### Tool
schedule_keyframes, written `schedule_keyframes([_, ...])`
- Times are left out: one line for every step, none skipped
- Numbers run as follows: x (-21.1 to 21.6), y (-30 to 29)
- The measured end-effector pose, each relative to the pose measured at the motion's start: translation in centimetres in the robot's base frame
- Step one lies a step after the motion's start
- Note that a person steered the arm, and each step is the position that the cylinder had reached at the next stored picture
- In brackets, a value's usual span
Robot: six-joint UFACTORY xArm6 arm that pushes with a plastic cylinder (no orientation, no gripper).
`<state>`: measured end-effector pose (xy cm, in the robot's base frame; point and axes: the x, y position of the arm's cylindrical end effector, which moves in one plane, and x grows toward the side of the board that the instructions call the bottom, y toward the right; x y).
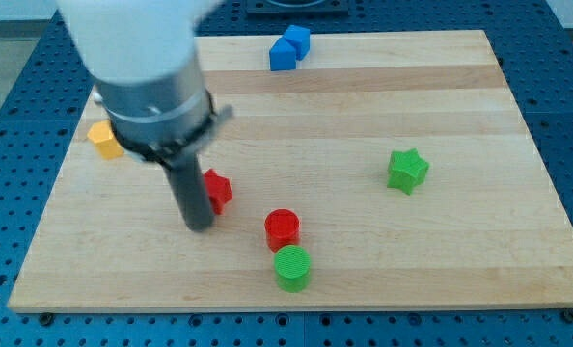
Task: Place the green star to the right of the green circle
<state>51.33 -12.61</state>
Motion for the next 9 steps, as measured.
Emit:
schedule_keyframes([-5.9,3.1])
schedule_keyframes([-9.5,7.0])
schedule_keyframes([-9.5,11.7])
schedule_keyframes([-9.5,18.6])
schedule_keyframes([-8.8,27.1])
schedule_keyframes([-4.3,26.3])
schedule_keyframes([-1.5,22.9])
schedule_keyframes([1.8,21.9])
schedule_keyframes([2.3,21.6])
